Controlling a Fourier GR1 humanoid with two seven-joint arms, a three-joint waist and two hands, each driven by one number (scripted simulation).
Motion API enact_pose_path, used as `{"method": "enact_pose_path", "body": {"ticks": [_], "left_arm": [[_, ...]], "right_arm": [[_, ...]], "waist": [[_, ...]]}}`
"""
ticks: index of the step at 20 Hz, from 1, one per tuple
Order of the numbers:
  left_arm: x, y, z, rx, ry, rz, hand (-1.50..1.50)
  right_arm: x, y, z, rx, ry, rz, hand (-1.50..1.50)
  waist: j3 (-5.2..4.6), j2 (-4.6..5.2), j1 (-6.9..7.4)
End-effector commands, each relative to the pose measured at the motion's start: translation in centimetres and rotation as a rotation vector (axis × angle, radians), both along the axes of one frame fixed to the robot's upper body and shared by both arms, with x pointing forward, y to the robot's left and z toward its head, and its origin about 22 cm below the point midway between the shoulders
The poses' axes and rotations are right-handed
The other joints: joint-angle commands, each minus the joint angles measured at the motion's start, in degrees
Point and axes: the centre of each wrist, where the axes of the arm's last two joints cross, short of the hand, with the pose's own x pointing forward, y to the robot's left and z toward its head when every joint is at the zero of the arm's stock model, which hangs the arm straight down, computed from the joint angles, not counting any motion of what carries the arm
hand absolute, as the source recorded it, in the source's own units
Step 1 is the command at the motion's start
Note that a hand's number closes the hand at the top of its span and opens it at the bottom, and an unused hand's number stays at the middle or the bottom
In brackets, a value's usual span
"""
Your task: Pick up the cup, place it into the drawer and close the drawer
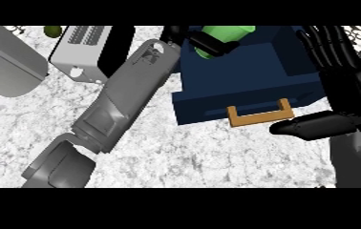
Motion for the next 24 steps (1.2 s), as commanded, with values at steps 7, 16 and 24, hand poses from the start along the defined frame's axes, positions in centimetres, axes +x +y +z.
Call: {"method": "enact_pose_path", "body": {"ticks": [7,16,24], "left_arm": [[-0.6,0.4,-2.1,-0.062,0.023,-0.042,-1.5],[-0.7,-0.1,-0.4,-0.346,-0.07,-0.062,-1.5],[-0.7,0.7,-1.9,-0.405,-0.104,0.004,-1.5]], "right_arm": [[1.0,2.0,1.2,0.003,-0.008,0.119,-1.5],[0.2,6.2,-0.2,-0.078,0.081,0.581,1.5],[-0.3,2.3,-0.8,-0.548,0.254,0.501,-1.5]], "waist": [[-0.09,0.74,-3.48],[-0.18,0.21,-2.79],[-0.14,-0.9,2.71]]}}
